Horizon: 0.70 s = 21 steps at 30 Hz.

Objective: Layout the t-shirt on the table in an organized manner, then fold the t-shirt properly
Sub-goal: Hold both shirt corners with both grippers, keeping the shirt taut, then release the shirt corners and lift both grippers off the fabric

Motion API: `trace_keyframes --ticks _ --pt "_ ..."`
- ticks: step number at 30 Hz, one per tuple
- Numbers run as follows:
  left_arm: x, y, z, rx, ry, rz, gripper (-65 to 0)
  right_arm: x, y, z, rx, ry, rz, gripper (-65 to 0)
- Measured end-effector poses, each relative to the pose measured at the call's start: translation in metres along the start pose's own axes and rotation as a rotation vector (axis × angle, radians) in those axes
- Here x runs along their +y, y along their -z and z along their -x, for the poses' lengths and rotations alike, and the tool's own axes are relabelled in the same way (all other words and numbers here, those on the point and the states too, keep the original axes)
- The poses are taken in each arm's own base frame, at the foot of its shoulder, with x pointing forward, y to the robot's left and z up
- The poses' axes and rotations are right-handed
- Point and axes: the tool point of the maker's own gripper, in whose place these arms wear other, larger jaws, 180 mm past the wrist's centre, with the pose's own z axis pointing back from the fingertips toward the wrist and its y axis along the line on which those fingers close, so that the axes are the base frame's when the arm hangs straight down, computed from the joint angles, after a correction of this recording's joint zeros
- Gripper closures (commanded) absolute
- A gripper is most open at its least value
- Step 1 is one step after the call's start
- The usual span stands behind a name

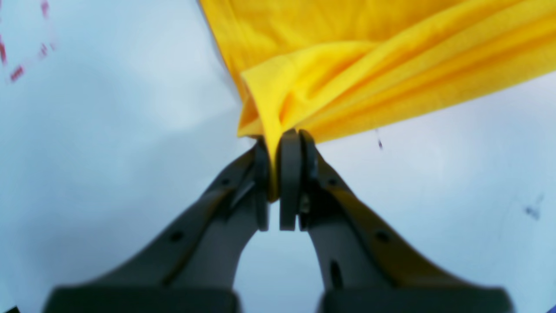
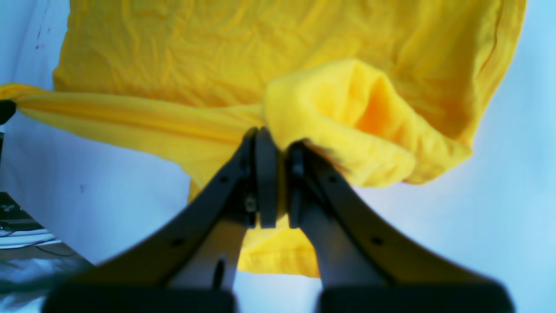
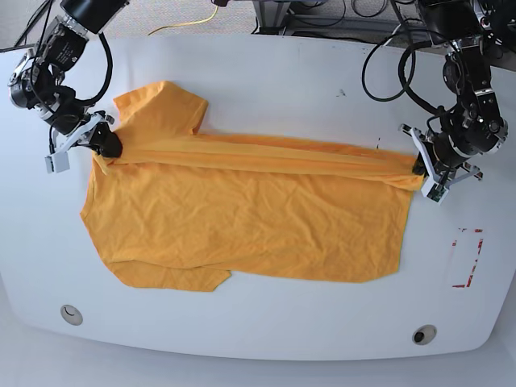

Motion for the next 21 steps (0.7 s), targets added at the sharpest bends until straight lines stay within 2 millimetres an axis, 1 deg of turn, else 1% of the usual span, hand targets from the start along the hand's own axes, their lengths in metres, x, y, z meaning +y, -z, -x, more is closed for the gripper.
trace_keyframes --ticks 5,6,8,11,14,16,18,20,21 --pt "0.002 0.011 0.007 0.030 -0.033 0.022 -0.1 0.001 0.001 -0.005 -0.013 0.010 -0.005 0.0" --pt "0.002 0.013 0.008 0.034 -0.039 0.025 -1.0 0.001 0.001 -0.005 -0.014 0.013 -0.004 0.0" --pt "0.003 0.015 0.007 0.037 -0.046 0.029 -4.3 0.001 0.002 -0.007 -0.016 0.024 -0.003 0.0" --pt "0.005 0.017 0.004 0.032 -0.049 0.030 -11.4 -0.002 0.005 -0.008 -0.014 0.028 0.004 0.0" --pt "0.006 0.017 0.003 0.031 -0.047 0.026 -19.3 -0.011 0.009 -0.004 0.012 0.037 0.033 -0.2" --pt "0.007 0.016 0.005 0.036 -0.046 0.022 -23.6 -0.017 0.012 0.000 0.033 0.050 0.050 -1.4" --pt "0.009 0.016 0.007 0.049 -0.042 0.014 -26.5 -0.021 0.015 0.004 0.046 0.066 0.057 -6.0" --pt "0.009 0.016 0.008 0.052 -0.044 0.013 -29.0 -0.025 0.018 0.007 0.060 0.081 0.063 -15.2" --pt "0.009 0.016 0.008 0.052 -0.044 0.012 -30.0 -0.028 0.019 0.010 0.071 0.087 0.071 -18.7"
